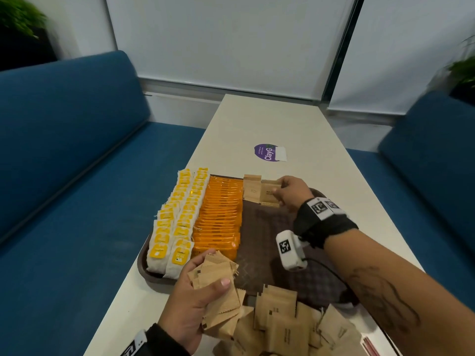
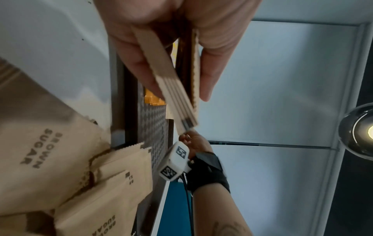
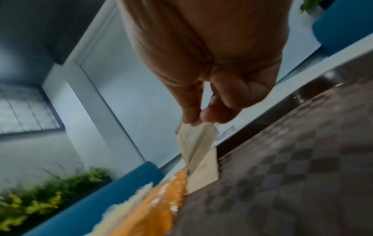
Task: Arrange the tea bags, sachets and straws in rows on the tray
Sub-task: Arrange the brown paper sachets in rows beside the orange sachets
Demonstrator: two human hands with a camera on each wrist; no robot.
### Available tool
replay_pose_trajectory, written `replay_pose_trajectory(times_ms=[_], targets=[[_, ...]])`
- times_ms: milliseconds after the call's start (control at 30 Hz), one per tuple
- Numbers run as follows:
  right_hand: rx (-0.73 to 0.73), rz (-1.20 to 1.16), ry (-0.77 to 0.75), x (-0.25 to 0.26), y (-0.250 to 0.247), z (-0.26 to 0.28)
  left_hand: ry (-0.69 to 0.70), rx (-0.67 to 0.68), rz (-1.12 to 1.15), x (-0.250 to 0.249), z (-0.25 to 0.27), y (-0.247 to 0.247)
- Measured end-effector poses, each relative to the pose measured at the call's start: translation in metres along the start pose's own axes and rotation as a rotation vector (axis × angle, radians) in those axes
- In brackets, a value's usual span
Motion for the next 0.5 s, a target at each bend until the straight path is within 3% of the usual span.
replay_pose_trajectory(times_ms=[233,500], targets=[[0.033,0.285,0.104,-0.007,0.036,-0.062,0.052,0.044,-0.163,0.001,-0.008,-0.008],[-0.022,0.457,0.128,0.001,0.044,-0.073,0.043,0.075,-0.208,0.004,-0.008,-0.011]])
Point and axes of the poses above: each hand's wrist, its own z-axis away from the middle knuckle, its own y-axis out of the palm, x = y × z, the point moved 4 cm from there along -z, towards the middle knuckle, and after that the axes turned 3 degrees about y, right-handed, at the moved point
